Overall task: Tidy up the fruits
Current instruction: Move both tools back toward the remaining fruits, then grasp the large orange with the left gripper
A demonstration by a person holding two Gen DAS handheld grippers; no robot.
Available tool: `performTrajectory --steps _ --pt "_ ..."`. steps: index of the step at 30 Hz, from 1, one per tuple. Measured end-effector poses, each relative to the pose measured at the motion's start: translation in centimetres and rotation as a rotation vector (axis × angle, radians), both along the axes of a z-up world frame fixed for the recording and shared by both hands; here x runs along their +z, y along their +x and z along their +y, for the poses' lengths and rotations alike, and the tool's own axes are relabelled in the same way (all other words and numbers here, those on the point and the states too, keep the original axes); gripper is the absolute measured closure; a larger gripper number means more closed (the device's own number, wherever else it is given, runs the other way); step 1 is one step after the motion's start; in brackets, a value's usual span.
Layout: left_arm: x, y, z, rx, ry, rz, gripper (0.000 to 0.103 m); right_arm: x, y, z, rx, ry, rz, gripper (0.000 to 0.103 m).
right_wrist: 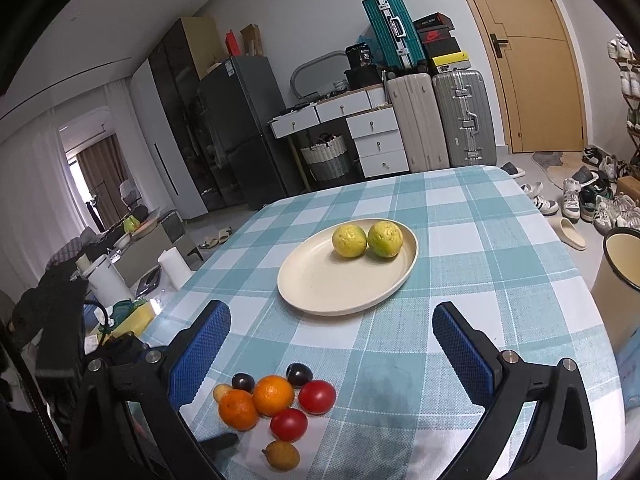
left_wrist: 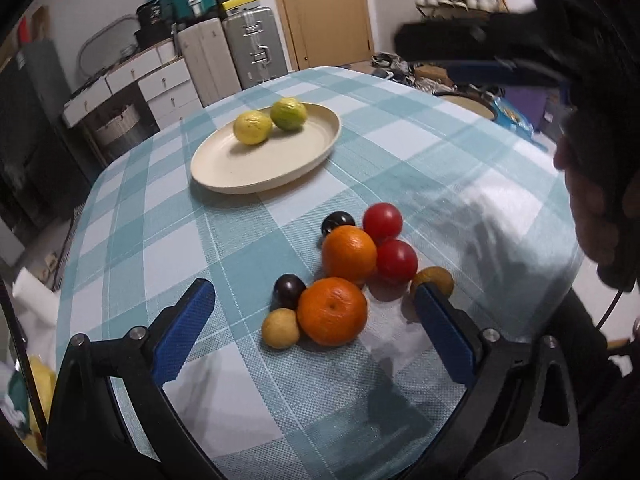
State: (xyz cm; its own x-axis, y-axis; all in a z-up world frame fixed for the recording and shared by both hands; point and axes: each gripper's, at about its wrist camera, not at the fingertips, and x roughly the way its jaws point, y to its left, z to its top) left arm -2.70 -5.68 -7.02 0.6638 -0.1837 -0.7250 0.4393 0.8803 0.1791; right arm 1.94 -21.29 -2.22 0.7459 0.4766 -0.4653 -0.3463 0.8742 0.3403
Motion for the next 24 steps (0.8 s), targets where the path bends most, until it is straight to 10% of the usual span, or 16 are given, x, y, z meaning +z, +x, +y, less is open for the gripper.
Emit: performTrajectory --steps 16,24 --pt "-1.1 1.2 -0.5 -0.081 -0.006 0.087 0.072 -0.4 0.1 -1.1 -0.017 0.030 0.022 0.000" --pt "-0.9 2.2 1.4 -0.068 -0.123 0.142 0.076 -0.8 0.0 -1.3 -0.024 0.043 0.034 0.000"
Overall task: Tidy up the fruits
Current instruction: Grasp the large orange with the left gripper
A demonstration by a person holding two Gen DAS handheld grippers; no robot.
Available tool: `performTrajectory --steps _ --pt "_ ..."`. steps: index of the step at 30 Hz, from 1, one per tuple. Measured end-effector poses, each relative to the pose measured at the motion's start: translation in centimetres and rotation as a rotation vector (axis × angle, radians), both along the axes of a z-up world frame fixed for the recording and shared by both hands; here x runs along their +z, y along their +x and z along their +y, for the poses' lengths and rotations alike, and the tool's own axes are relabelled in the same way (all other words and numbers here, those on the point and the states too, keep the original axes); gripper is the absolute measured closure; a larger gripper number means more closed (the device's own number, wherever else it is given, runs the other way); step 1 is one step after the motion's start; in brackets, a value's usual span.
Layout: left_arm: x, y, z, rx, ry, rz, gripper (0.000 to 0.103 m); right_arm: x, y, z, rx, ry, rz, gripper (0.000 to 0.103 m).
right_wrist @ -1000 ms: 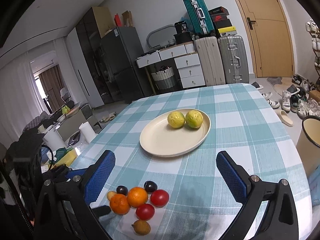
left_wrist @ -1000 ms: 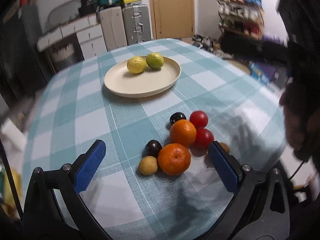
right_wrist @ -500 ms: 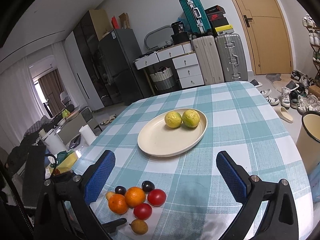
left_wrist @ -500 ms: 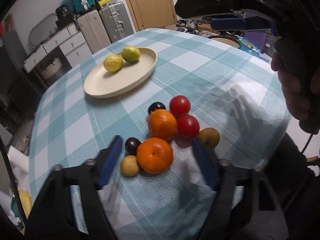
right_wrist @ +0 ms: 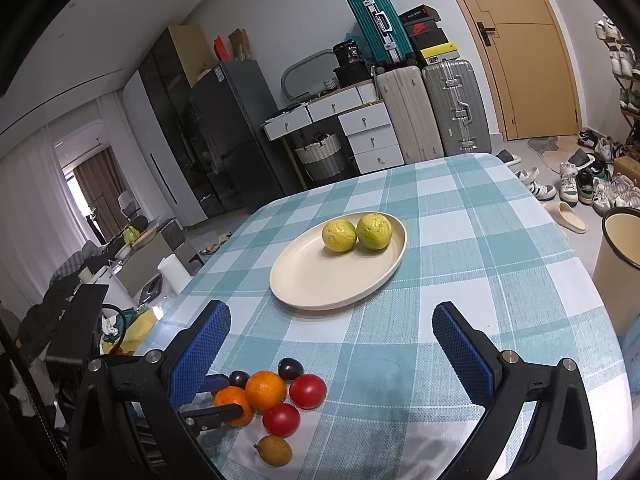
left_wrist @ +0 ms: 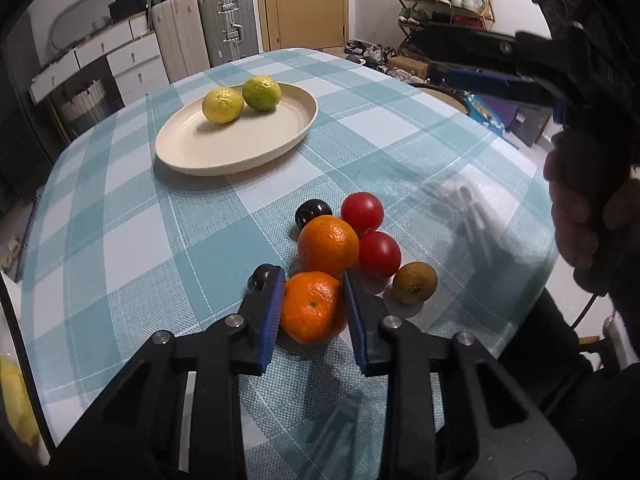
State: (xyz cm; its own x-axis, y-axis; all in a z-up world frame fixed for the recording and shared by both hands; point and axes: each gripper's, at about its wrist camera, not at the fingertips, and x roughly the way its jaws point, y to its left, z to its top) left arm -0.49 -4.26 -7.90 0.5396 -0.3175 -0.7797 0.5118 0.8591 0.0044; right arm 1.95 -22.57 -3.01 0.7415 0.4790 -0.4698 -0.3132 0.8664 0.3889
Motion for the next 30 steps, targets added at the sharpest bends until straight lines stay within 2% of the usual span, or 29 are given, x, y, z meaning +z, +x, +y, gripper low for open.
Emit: performTrajectory --steps 5,10,14,17,23,30 --pt "0.06 0.20 0.41 0.008 -0.032 0.020 0.077 -0.24 0.05 -0.22 -0.008 0.004 0.004 0.000" --pt "0.44 0.28 0.80 0.016 -0.062 0.025 0.087 -0.42 0.06 -0.31 -0.010 0.012 0.014 0.000" --pt "0.45 0.14 0.87 0.023 -0.063 0.017 0.087 -0.60 0.15 -0.12 -0.002 0.009 0.022 0.000" --pt "0.50 0.21 1.05 0.038 -0.072 0.027 0.086 -0.63 0.14 0.00 0.003 0.010 0.021 0.000" --pt "0.39 0.19 0.76 0.019 -0.056 0.056 0.072 -0.81 0.07 0.20 0.015 0.011 0.026 0.000" --pt "-0.04 0.41 0.55 0.021 -0.057 0.073 0.070 -0.90 0.05 0.25 0.018 0.014 0.028 0.000"
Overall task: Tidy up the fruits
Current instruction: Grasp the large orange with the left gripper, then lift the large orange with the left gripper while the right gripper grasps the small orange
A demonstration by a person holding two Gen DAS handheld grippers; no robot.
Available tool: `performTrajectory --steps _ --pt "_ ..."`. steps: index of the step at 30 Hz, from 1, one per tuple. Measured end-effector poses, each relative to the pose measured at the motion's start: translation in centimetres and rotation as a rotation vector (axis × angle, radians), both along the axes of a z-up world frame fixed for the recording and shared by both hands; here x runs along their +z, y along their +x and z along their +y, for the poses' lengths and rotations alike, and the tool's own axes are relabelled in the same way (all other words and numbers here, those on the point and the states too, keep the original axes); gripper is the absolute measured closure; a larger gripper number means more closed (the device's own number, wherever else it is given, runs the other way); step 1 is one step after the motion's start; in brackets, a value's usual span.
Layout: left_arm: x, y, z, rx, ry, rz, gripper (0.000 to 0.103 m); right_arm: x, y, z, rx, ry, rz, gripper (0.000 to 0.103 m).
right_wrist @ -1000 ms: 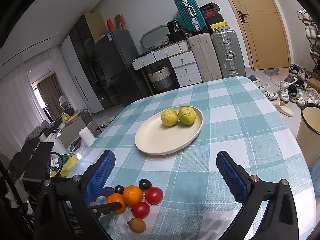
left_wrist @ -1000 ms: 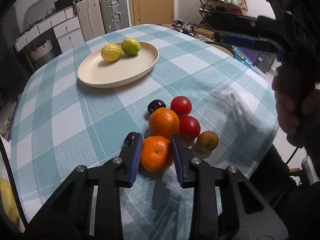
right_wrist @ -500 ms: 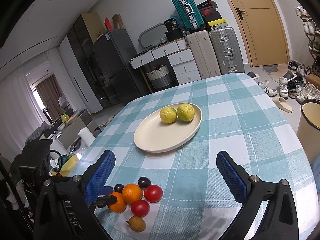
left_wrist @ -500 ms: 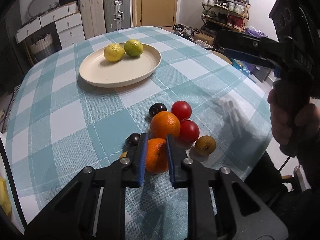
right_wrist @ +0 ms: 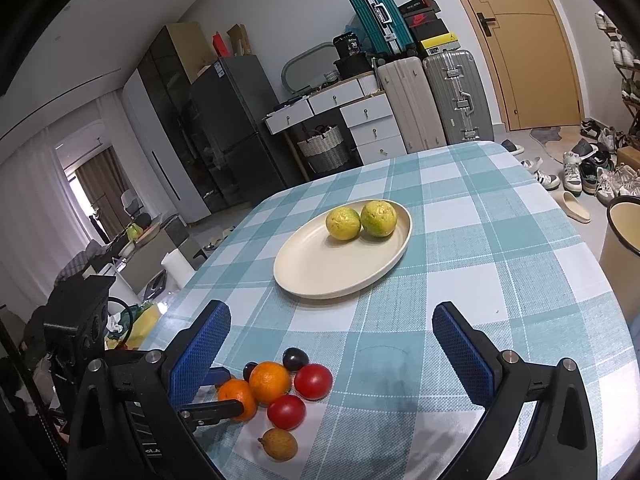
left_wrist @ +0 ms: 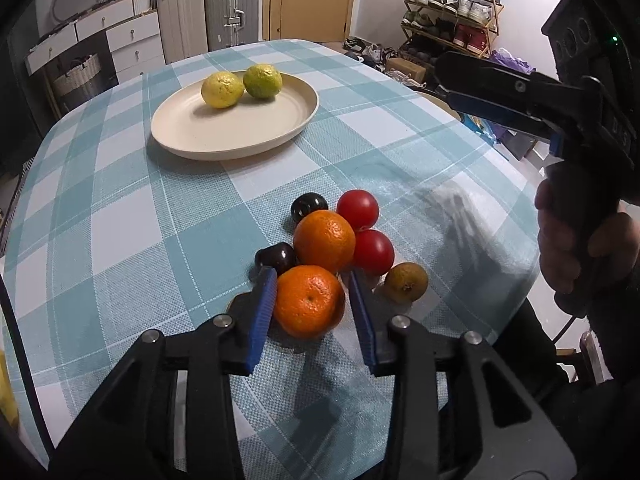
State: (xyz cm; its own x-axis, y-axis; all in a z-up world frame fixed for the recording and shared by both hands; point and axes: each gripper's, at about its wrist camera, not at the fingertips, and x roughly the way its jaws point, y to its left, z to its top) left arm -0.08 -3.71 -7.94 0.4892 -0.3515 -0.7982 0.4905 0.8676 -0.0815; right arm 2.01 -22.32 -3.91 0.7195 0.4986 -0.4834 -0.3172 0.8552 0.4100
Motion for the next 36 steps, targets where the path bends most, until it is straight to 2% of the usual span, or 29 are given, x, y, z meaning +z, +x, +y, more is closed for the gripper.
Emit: performTrajectory --steps 4,7,9,15,18,25,32,36 --pt "-0.2 0.0 -0.5 -0.010 0.049 -0.016 0.069 -0.1 -0.1 0.0 -0.001 0.001 0.002 0.000" --pt "-0.4 0.1 -0.6 -0.006 0.053 -0.015 0.069 -0.1 -0.1 0.0 0.000 0.003 0.001 0.000" --pt "-0.7 0.3 -0.8 -0.005 0.072 -0.010 0.063 -0.1 -0.1 0.0 -0.001 0.001 0.003 0.000" --pt "-1.1 0.2 -1.6 -0.017 0.113 -0.026 0.065 -0.2 -0.2 0.0 0.002 0.004 0.002 0.000" --pt "-0.8 0.6 -0.8 -0.010 0.051 0.007 0.067 -0.2 -0.3 0.1 0.005 0.006 0.008 0.000" --pt "1.6 0.4 1.2 0.030 -0.007 -0.040 0.067 -0.5 -0.5 0.9 0.054 0.003 0.033 0.000" --pt "4.5 1.2 5.2 0.151 -0.109 -0.067 0.067 -1.1 -0.7 3.2 0.150 0.008 0.078 0.000" --pt "5.3 1.5 7.8 0.211 -0.149 -0.070 0.067 -1.7 -0.7 5.0 0.195 -0.029 0.097 0.001"
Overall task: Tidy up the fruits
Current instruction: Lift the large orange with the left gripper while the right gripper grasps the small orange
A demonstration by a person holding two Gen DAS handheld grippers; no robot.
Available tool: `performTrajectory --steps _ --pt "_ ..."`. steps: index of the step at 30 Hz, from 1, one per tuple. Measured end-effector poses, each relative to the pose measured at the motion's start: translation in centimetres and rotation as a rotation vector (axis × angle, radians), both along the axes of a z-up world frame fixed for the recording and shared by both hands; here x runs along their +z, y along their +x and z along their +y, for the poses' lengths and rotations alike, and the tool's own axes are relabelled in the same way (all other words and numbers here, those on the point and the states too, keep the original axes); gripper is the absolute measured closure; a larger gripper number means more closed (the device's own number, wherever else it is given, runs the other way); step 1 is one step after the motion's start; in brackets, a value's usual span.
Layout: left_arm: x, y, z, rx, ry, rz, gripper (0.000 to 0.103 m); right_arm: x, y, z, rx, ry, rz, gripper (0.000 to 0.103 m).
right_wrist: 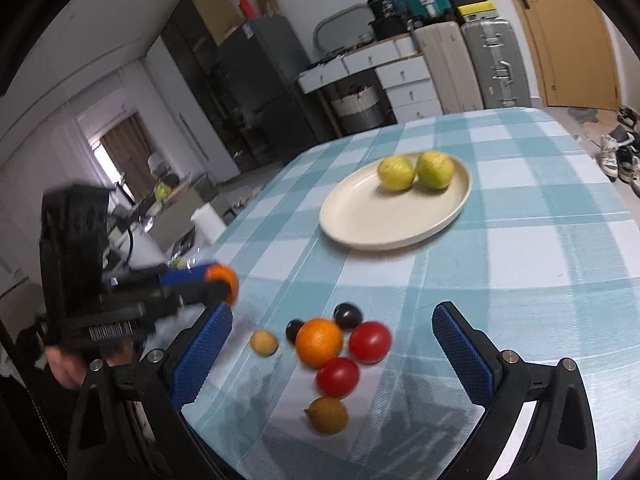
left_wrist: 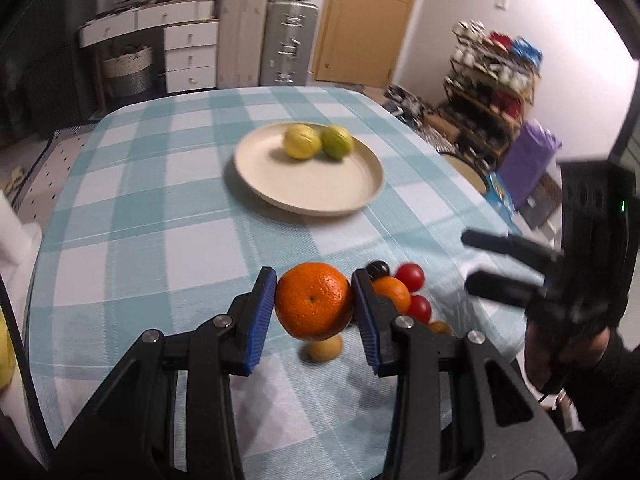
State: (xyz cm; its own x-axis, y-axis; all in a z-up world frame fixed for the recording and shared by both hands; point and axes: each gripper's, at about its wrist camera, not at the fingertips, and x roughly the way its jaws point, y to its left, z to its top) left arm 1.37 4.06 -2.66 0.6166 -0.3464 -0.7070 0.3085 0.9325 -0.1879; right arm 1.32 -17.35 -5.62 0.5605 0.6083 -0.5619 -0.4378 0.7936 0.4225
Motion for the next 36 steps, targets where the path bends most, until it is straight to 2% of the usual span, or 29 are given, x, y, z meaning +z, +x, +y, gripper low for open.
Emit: performTrajectory --steps 3,5,9,12,15,17,19,23,25,36 --pt "0.2 0.2 1.7 0.035 -0.023 0.008 0.067 -0.3 -0.1 1.3 0.033 -0.037 0.003 0.004" --pt "0.1 0.3 2.8 0.057 -0.035 0.013 0.067 -0.6 0.0 2.4 0.061 -0.071 0.006 0.015" --pt "0.0 0.3 4.2 0.084 -0.057 0.016 0.067 -1.4 -0.1 4.4 0.095 -0.161 -0.001 0.022" --pt "0.0 0.2 5.0 0.098 -0.067 0.013 0.067 -1.8 -0.3 5.6 0.122 -0.220 -0.017 0.030" --pt "-0.2 0.2 5.5 0.104 -0.077 0.015 0.067 -2.2 -0.5 6.7 0.133 -0.292 -0.041 0.037" --pt "-0.3 0.3 5.7 0.109 -0.082 0.017 0.067 -2.5 -0.5 7.3 0.132 -0.342 -0.056 0.045" --pt "-0.5 0.3 5.9 0.112 -0.088 0.022 0.067 -2.8 -0.5 7.7 0.128 -0.387 -0.064 0.046" --pt "-1.1 0.4 6.3 0.120 -0.100 0.036 0.067 -3.3 -0.5 8.4 0.134 -0.467 -0.087 0.056" --pt "-1.3 0.5 6.4 0.122 -0.105 0.042 0.067 -3.6 -0.6 8.7 0.133 -0.510 -0.115 0.064" --pt "-1.8 0.9 6.2 0.122 -0.108 0.051 0.067 -2.4 -0.6 7.9 0.125 -0.429 -0.126 0.067"
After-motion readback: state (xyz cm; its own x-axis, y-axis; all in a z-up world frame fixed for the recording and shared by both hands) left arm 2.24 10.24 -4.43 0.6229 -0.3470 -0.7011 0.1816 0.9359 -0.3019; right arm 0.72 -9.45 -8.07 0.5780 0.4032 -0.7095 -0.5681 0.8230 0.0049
